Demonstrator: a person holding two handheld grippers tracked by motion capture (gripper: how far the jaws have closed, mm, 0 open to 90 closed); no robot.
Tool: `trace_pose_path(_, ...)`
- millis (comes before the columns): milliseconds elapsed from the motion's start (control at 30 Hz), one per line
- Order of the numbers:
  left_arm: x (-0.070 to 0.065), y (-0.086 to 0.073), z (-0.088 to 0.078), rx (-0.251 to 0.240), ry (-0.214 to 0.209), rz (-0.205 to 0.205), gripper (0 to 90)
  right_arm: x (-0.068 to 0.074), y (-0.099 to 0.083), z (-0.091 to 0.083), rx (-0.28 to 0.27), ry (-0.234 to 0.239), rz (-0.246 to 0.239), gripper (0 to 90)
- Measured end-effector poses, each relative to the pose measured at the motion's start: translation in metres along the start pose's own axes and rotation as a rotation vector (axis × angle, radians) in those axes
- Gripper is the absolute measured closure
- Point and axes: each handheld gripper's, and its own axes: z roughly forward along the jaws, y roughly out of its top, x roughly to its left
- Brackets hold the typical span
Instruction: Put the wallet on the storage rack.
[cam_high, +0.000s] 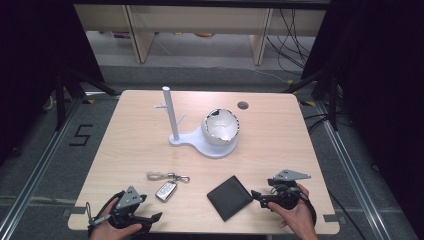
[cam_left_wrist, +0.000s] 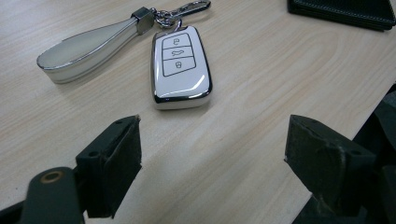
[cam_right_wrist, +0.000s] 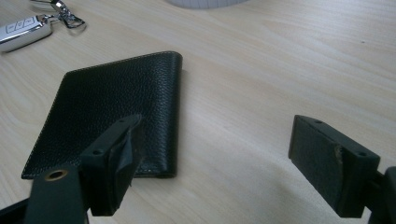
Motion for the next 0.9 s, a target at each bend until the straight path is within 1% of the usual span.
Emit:
trace_pose_path(33, 0.000, 0.000, 0.000, 0.001, 0.002, 0.002, 18.2, 0.000, 0.000, 0.000, 0.001, 0.001, 0.000, 19.3)
trace_pose_path(67, 0.001, 0.001, 0.000, 0.008, 0.001, 0.024, 18.2, 0.000, 0.000, 0.000, 0.003, 0.003, 0.002, 19.3)
trace_pose_path(100, 0.000, 0.001, 0.001, 0.008, 0.010, 0.026, 18.2, 0.003, -0.001, -0.001, 0.018, 0.003, 0.042, 19.5)
trace_pose_path(133, 0.002, 0.002, 0.003, -0.010, -0.015, 0.075, 18.4, 0.000, -0.001, -0.001, 0.008, 0.002, 0.007, 19.9)
trace_pose_path(167, 0.002, 0.002, 0.002, -0.005, -0.010, 0.090, 19.1, 0.003, -0.001, -0.001, 0.007, 0.012, 0.046, 20.3)
trace_pose_path(200, -0.001, 0.002, 0.003, -0.014, -0.007, 0.062, 19.5, 0.002, 0.000, 0.000, 0.001, 0.017, 0.035, 20.6)
trace_pose_path(233, -0.001, 0.003, 0.003, -0.010, -0.004, 0.079, 19.9, 0.001, 0.000, 0.000, 0.000, 0.016, 0.026, 21.0)
trace_pose_path(267, -0.003, 0.003, 0.003, -0.013, -0.005, 0.065, 21.0, 0.001, 0.000, 0.000, 0.002, 0.024, 0.024, 21.4)
trace_pose_path(300, -0.003, 0.004, 0.004, -0.025, -0.004, 0.081, 22.0, 0.001, 0.000, -0.001, 0.013, 0.024, 0.026, 22.1)
trace_pose_path(333, -0.005, 0.003, 0.004, -0.022, 0.001, 0.063, 22.6, 0.002, 0.000, -0.001, 0.013, 0.035, 0.045, 22.4)
trace_pose_path(367, -0.008, 0.003, 0.004, -0.016, -0.014, 0.048, 23.4, 0.001, 0.000, -0.001, 0.001, 0.043, 0.041, 22.4)
trace_pose_path(400, -0.011, 0.003, 0.004, -0.012, -0.016, 0.038, 24.8, 0.001, 0.001, -0.002, 0.010, 0.037, 0.033, 22.6)
trace_pose_path(433, -0.014, 0.003, 0.005, -0.018, -0.015, 0.022, 25.9, -0.001, 0.001, 0.000, 0.007, 0.056, 0.028, 22.8)
trace_pose_path(467, -0.016, 0.004, 0.007, -0.026, -0.031, 0.029, 26.5, 0.000, 0.002, -0.001, 0.017, 0.049, 0.033, 23.0)
trace_pose_path(500, -0.018, 0.005, 0.008, -0.030, -0.036, 0.033, 27.0, 0.000, 0.001, 0.000, 0.007, 0.051, 0.020, 23.2)
trace_pose_path(533, -0.019, 0.006, 0.008, -0.020, -0.044, 0.049, 27.9, 0.001, 0.002, 0.000, 0.005, 0.059, 0.022, 23.4)
trace_pose_path(567, -0.021, 0.007, 0.010, -0.019, -0.043, 0.052, 28.7, 0.001, 0.002, 0.000, 0.013, 0.065, 0.026, 23.5)
trace_pose_path(600, -0.023, 0.008, 0.012, -0.016, -0.055, 0.041, 29.3, 0.004, 0.003, 0.000, 0.017, 0.078, 0.057, 23.7)
trace_pose_path(633, -0.023, 0.008, 0.012, -0.016, -0.055, 0.041, 29.9, 0.004, 0.003, 0.000, 0.017, 0.078, 0.057, 23.7)
trace_pose_path(667, -0.024, 0.009, 0.013, -0.019, -0.058, 0.040, 31.8, 0.002, 0.005, 0.001, 0.005, 0.075, 0.017, 23.9)
trace_pose_path(700, -0.027, 0.010, 0.014, -0.033, -0.073, 0.033, 31.8, 0.002, 0.005, 0.001, 0.005, 0.075, 0.017, 23.9)
trace_pose_path(733, -0.029, 0.012, 0.018, -0.035, -0.084, 0.041, 33.5, 0.006, 0.006, 0.001, 0.015, 0.097, 0.049, 24.3)
trace_pose_path(767, -0.031, 0.013, 0.019, -0.035, -0.090, 0.051, 34.2, 0.004, 0.007, 0.003, 0.007, 0.108, 0.026, 24.4)
trace_pose_path(833, -0.034, 0.016, 0.022, -0.027, -0.103, 0.066, 35.9, 0.005, 0.008, 0.004, 0.012, 0.114, 0.029, 25.0)
trace_pose_path(867, -0.034, 0.016, 0.022, -0.027, -0.103, 0.066, 36.7, 0.005, 0.008, 0.004, 0.012, 0.114, 0.029, 25.0)
trace_pose_path(900, -0.035, 0.018, 0.024, -0.019, -0.102, 0.095, 36.7, 0.008, 0.008, 0.004, 0.017, 0.120, 0.043, 25.2)
